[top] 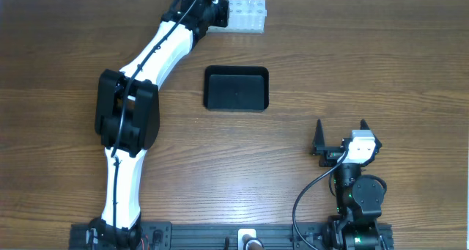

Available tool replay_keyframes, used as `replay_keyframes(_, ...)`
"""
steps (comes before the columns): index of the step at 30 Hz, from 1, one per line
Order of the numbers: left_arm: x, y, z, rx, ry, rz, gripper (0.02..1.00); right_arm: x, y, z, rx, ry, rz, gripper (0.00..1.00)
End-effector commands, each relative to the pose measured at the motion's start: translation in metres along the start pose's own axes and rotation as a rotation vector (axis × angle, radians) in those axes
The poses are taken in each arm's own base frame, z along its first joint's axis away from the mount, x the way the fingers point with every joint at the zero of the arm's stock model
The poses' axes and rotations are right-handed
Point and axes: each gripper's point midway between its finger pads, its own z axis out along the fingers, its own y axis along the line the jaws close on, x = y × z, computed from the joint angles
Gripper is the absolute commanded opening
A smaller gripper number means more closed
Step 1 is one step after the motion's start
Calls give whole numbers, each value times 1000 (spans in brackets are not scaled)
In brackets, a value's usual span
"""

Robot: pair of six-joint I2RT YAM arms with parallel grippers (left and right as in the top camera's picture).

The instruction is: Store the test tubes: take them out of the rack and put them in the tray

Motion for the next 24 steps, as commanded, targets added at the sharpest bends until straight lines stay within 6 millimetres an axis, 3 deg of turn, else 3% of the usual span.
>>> replay_keyframes(1,-25,-5,-16,6,-53,9,40,1,-1,0,1,-1,-4,991)
replay_keyframes(12,-68,-10,-59,6,-151,8,38,1,-1,0,1,-1,-4,993)
replay_keyframes(20,-99,-10,-105,-12,-220,4,40,1,-1,0,1,-1,-4,993)
replay_keyframes(24,-103,-12,-128,-11,-207,-7,38,1,-1,0,1,-1,-4,991)
